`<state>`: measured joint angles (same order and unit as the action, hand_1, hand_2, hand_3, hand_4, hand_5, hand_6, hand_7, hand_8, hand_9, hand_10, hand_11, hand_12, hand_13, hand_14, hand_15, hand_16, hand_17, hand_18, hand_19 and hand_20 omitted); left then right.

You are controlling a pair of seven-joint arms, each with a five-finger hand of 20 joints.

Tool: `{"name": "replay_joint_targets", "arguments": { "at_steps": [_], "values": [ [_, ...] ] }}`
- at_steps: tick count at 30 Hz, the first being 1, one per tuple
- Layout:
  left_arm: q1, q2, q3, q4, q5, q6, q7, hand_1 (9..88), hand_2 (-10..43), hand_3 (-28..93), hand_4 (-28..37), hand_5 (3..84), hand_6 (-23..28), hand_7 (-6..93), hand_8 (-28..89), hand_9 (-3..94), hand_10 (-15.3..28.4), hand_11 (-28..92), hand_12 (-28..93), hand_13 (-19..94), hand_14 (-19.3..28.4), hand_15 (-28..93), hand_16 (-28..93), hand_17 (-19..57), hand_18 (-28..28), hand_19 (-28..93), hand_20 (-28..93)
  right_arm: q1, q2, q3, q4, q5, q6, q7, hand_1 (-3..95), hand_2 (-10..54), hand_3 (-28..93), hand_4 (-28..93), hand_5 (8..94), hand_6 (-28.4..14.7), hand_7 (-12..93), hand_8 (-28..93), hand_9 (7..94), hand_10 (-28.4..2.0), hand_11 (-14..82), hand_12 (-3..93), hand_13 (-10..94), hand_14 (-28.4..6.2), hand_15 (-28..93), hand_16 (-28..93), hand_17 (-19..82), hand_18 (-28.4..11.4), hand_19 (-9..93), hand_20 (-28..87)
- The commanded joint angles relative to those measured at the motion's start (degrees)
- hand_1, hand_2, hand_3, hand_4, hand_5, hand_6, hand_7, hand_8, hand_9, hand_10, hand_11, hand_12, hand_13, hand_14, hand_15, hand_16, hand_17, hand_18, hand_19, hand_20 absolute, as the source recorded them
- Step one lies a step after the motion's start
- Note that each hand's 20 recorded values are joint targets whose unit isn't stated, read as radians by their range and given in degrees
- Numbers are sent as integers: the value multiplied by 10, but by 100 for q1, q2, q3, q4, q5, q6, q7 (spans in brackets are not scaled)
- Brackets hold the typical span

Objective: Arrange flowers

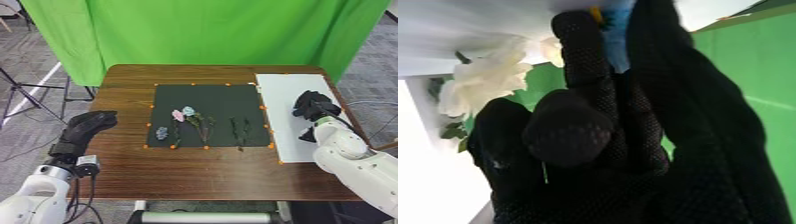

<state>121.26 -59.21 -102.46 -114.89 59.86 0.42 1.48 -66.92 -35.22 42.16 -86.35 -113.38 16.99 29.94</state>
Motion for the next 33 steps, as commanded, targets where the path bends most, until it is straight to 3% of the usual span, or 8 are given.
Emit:
{"name": "replay_joint_targets", "arguments": {
  "at_steps": [1, 7, 15, 25, 33],
  "values": [
    [57, -62, -19, -54, -20, 35, -6, 437, 73, 566, -122, 512, 13, 202, -41, 481, 145, 253, 96, 378, 180, 236, -54, 36, 104, 167, 118, 242, 30, -440, 88, -130, 605, -29, 639, -95, 546, -193, 771, 8, 192, 105, 846, -83, 89, 433, 847, -24, 697, 300, 597, -148, 932, 614],
    [76, -26, -42, -62, -43, 89, 8, 434, 73, 569, -122, 513, 16, 198, -53, 482, 145, 252, 95, 379, 180, 236, -54, 36, 104, 167, 118, 630, 251, -356, -521, -159, 1241, -77, 652, -95, 551, -189, 798, 5, 201, 95, 868, -91, 94, 440, 864, -13, 693, 310, 615, -141, 932, 623],
    [50, -8, 13, -42, -42, 62, 14, 430, 73, 574, -118, 514, 20, 197, -85, 482, 146, 253, 95, 380, 181, 238, -55, 43, 96, 159, 115, 1825, 68, -1121, -1345, 386, 954, -306, 648, -95, 557, -184, 804, 4, 201, 92, 878, -90, 89, 441, 867, -12, 692, 320, 620, -138, 932, 632],
    [-8, -24, 50, -17, -46, 57, -8, 427, 75, 576, -120, 512, 21, 200, -88, 482, 146, 254, 96, 380, 181, 240, -56, 42, 96, 160, 117, 2618, -880, -2419, -1300, 1089, 202, -636, 644, -95, 557, -178, 807, 6, 198, 91, 880, -82, 81, 439, 866, -14, 694, 327, 621, -139, 932, 639],
    [45, -37, 5, -23, -56, 45, -36, 425, 76, 577, -121, 512, 22, 199, -89, 481, 146, 254, 95, 380, 181, 239, -56, 40, 96, 160, 116, 2645, -1304, -2734, -1123, 1380, -198, -624, 643, -95, 555, -176, 807, 8, 195, 90, 879, -83, 76, 436, 867, -15, 695, 328, 625, -140, 932, 643]
  ]
}}
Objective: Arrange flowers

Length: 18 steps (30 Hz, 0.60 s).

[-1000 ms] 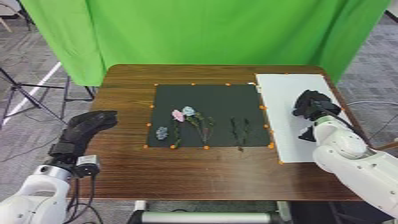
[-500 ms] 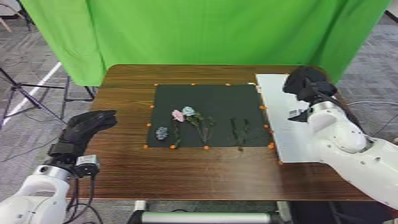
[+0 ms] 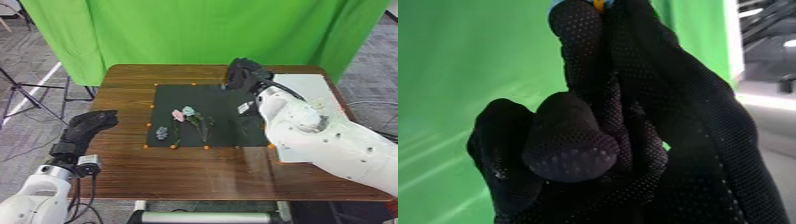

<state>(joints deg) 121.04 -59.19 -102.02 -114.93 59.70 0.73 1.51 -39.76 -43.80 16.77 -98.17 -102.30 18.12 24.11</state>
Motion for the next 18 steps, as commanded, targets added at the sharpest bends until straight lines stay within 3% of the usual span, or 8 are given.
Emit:
{"name": "replay_joint_targets", "arguments": {
  "at_steps": [1, 7, 11, 14, 18],
  "values": [
    [57, -38, -38, -19, -42, 6, -47, 425, 76, 578, -121, 512, 22, 199, -89, 481, 146, 253, 95, 380, 181, 239, -56, 40, 96, 161, 117, -70, -491, -214, 89, 314, -304, -26, 643, -95, 555, -177, 807, 9, 195, 90, 879, -84, 76, 435, 867, -15, 695, 328, 625, -140, 932, 644],
    [43, -40, -20, -15, -22, -65, -57, 424, 77, 578, -122, 512, 22, 199, -88, 481, 145, 253, 95, 380, 181, 240, -55, 40, 96, 160, 116, -80, -691, -276, 288, 372, -385, 18, 640, -95, 555, -177, 806, 9, 194, 90, 879, -86, 69, 425, 866, -16, 696, 328, 625, -140, 932, 649],
    [321, -105, -139, -105, -41, 32, -23, 423, 76, 579, -122, 512, 22, 198, -88, 482, 146, 253, 95, 380, 181, 239, -56, 40, 96, 160, 116, 78, -815, -485, 411, 451, -456, 1, 638, -95, 555, -177, 806, 11, 194, 90, 878, -86, 69, 424, 866, -16, 697, 328, 624, -141, 932, 650],
    [273, -106, -70, -44, -33, -2, -44, 423, 76, 581, -122, 513, 22, 198, -89, 481, 146, 254, 95, 380, 181, 240, -56, 40, 97, 160, 116, 21, -830, -469, 422, 396, -422, 6, 638, -95, 554, -176, 805, 11, 194, 90, 877, -87, 68, 423, 865, -17, 698, 329, 624, -141, 932, 651],
    [220, -110, 15, -27, -35, -21, -42, 424, 76, 580, -123, 513, 22, 198, -88, 481, 146, 254, 95, 380, 181, 240, -56, 40, 97, 159, 116, -34, -880, -435, 482, 423, -475, -2, 637, -95, 553, -175, 804, 11, 194, 90, 874, -95, 66, 424, 862, -18, 700, 330, 623, -141, 932, 652]
  ]
}}
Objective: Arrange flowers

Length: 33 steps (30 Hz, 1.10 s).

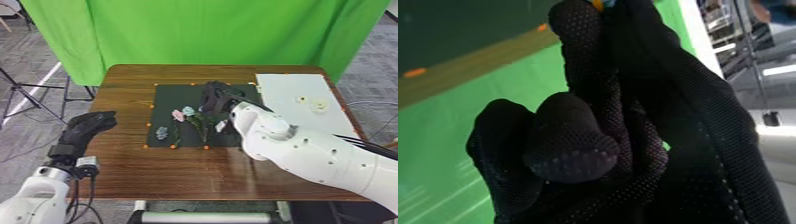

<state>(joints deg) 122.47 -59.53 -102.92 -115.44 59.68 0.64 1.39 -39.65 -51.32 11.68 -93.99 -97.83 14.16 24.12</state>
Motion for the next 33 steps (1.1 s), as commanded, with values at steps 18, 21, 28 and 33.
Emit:
{"name": "replay_joint_targets", "arguments": {
  "at_steps": [18, 21, 28, 33],
  "values": [
    [12, -44, 74, 8, -36, -20, -53, 420, 76, 580, -121, 505, 37, 191, -85, 480, 145, 255, 95, 379, 181, 239, -56, 39, 97, 160, 116, -67, -69, 189, 54, 61, -318, -63, 601, -95, 571, -151, 773, 15, 211, 99, 845, -103, 59, 417, 849, -25, 706, 331, 610, -145, 932, 654],
    [-19, -33, 80, 19, -35, -26, -49, 419, 76, 579, -122, 504, 37, 191, -84, 480, 146, 255, 95, 379, 181, 239, -55, 39, 96, 159, 116, -65, -36, 223, 40, 104, -404, -59, 576, -95, 571, -142, 742, 11, 202, 92, 813, -108, 79, 394, 843, -28, 707, 330, 604, -148, 932, 654],
    [-57, -34, 97, 37, -30, -30, -61, 418, 75, 580, -123, 503, 39, 191, -84, 479, 147, 254, 95, 378, 181, 239, -55, 39, 97, 160, 116, -63, -33, 293, 81, 52, -484, -59, 558, -95, 568, -139, 713, 6, 170, 96, 752, -116, 106, 347, 833, -31, 709, 327, 596, -150, 932, 650],
    [-21, -44, 83, 21, -34, -40, -48, 418, 76, 580, -123, 502, 39, 191, -84, 479, 146, 253, 95, 378, 181, 239, -55, 39, 97, 159, 116, -77, -31, 314, 64, 73, -567, -13, 551, -95, 567, -134, 703, 5, 167, 97, 722, -122, 126, 313, 830, -32, 711, 325, 592, -151, 932, 648]
  ]
}}
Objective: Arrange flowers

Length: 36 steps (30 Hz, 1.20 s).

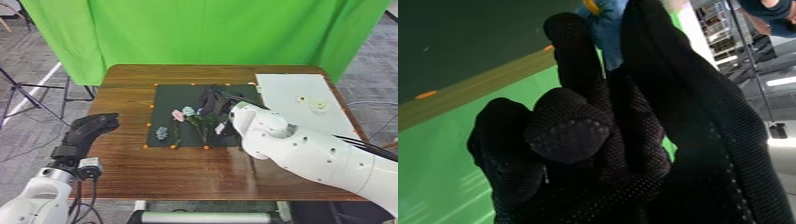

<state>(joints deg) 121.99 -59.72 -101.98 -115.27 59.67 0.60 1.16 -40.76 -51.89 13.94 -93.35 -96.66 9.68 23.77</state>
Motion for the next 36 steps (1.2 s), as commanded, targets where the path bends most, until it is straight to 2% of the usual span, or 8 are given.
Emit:
{"name": "replay_joint_targets", "arguments": {
  "at_steps": [1, 6, 9, 14, 18, 24, 31, 36],
  "values": [
    [21, -26, -15, 4, -32, -47, -32, 418, 76, 580, -122, 502, 39, 191, -84, 479, 146, 253, 95, 378, 181, 239, -55, 39, 97, 159, 116, 2, 23, 143, -15, -59, -229, 56, 549, -95, 566, -133, 702, 5, 165, 96, 717, -123, 132, 302, 830, -32, 711, 325, 592, -151, 932, 647],
    [30, -31, -28, -7, -30, -52, -32, 419, 76, 578, -123, 501, 36, 193, -84, 479, 145, 254, 96, 378, 181, 239, -55, 37, 99, 160, 117, -62, 16, 278, -35, 27, -695, 108, 484, -95, 623, -142, 651, 17, 126, 29, 702, -134, 122, 204, 836, -28, 699, 316, 595, -146, 932, 632],
    [42, -35, -43, -12, -39, -45, -27, 419, 75, 578, -123, 505, 28, 195, -85, 480, 146, 254, 96, 378, 182, 238, -55, 37, 99, 160, 116, -46, 34, 285, -51, 40, -800, 106, 447, -95, 649, -140, 640, 25, 118, -66, 691, -150, 98, 186, 848, -24, 678, 310, 596, -145, 932, 619],
    [14, -26, -48, -7, -32, -62, -41, 422, 75, 575, -122, 507, 21, 198, -88, 481, 146, 254, 95, 378, 181, 238, -54, 37, 99, 160, 116, 8, 110, 376, -100, 29, -888, 103, 420, -95, 649, -138, 629, 30, 116, -76, 676, -154, 94, 180, 858, -22, 654, 305, 597, -148, 932, 611],
    [14, -14, -48, -11, -31, -34, -21, 422, 75, 575, -121, 509, 17, 199, -88, 481, 146, 254, 96, 379, 181, 238, -54, 37, 99, 160, 116, 77, 283, 590, -219, -166, -696, 88, 406, -95, 646, -137, 607, 32, 107, -77, 661, -160, 91, 178, 862, -22, 640, 307, 594, -153, 932, 601],
    [22, -22, -32, -12, -42, -33, -4, 424, 75, 574, -121, 512, 13, 201, -90, 484, 148, 253, 96, 380, 181, 237, -55, 38, 97, 158, 115, 309, 641, 960, -263, -521, 198, 46, 382, -95, 642, -134, 619, 29, 108, -74, 678, -160, 97, 177, 871, -22, 632, 308, 599, -154, 932, 592],
    [-11, -13, -40, -6, -19, -56, -23, 425, 76, 572, -121, 513, 13, 200, -84, 483, 147, 252, 96, 381, 181, 238, -55, 39, 96, 157, 116, -63, 1287, 1792, -386, -950, 327, 258, 365, -95, 635, -128, 632, 24, 108, -75, 688, -155, 99, 184, 870, -22, 630, 316, 597, -156, 932, 600],
    [130, -41, -116, -50, -30, 3, -25, 425, 76, 572, -121, 512, 11, 202, -80, 484, 147, 252, 96, 381, 181, 240, -55, 39, 96, 157, 117, -650, 1601, 2230, -72, -1076, 605, 483, 359, -95, 636, -125, 610, 6, 104, -65, 680, -151, 112, 200, 857, -29, 636, 320, 583, -159, 932, 596]
  ]
}}
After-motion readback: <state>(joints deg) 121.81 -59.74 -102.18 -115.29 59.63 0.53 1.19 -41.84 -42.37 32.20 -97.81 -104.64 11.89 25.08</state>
